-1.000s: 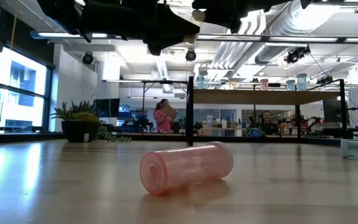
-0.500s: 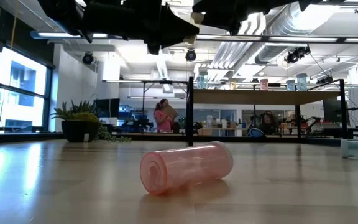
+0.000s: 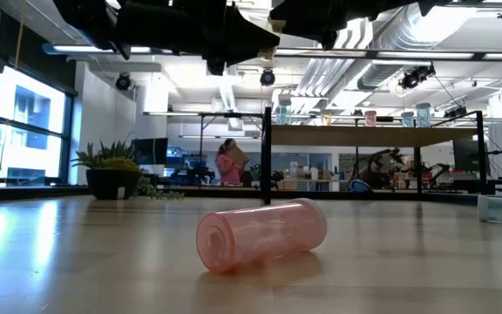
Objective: Pick and place medicine bottles onto shelf by color
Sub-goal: Put the yellow pill bottle aligned with the other yellow pill bottle on the shelf
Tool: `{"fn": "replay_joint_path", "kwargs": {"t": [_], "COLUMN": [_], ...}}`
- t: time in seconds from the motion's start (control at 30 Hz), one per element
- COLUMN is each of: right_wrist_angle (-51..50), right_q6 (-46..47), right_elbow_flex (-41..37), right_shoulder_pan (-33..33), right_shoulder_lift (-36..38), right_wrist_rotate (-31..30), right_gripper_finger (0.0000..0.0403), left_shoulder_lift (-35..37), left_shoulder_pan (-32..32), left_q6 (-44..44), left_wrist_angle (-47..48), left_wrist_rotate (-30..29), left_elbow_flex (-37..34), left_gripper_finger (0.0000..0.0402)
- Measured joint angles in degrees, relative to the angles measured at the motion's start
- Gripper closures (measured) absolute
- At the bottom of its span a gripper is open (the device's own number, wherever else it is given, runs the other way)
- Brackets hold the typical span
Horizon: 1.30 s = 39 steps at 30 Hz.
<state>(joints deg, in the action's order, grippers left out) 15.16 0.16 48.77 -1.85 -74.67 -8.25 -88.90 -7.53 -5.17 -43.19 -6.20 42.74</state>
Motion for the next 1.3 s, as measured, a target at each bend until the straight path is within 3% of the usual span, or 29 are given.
{"fn": "replay_joint_path", "kwargs": {"t": [0.27,0.8,0.93,1.17,1.3], "right_wrist_angle": [-0.2,-0.8,-0.9,-1.1,-2.8], "right_q6": [0.0,1.0,0.9,0.9,-0.9], "right_elbow_flex": [0.0,0.0,0.0,-0.1,-0.1], "right_shoulder_pan": [0.0,0.0,0.0,0.0,0.0], "right_shoulder_lift": [0.0,0.0,0.0,0.0,1.4], "right_wrist_rotate": [0.0,-1.2,-3.2,-4.2,-8.9], "right_gripper_finger": [0.0283,0.0286,0.0286,0.0286,0.0286], "left_shoulder_lift": [0.0,0.0,0.0,0.1,0.2], "left_shoulder_pan": [0.0,0.0,0.0,0.0,0.0], "left_q6": [0.0,-0.1,-0.6,-0.5,-0.5], "left_wrist_angle": [0.0,0.1,0.0,0.3,1.0], "left_wrist_rotate": [0.1,0.0,-0.1,-0.4,-1.8], "left_elbow_flex": [0.0,0.0,0.0,0.0,0.0], "left_gripper_finger": [0.0309,0.0305,0.0282,0.0207,0.0168]}}
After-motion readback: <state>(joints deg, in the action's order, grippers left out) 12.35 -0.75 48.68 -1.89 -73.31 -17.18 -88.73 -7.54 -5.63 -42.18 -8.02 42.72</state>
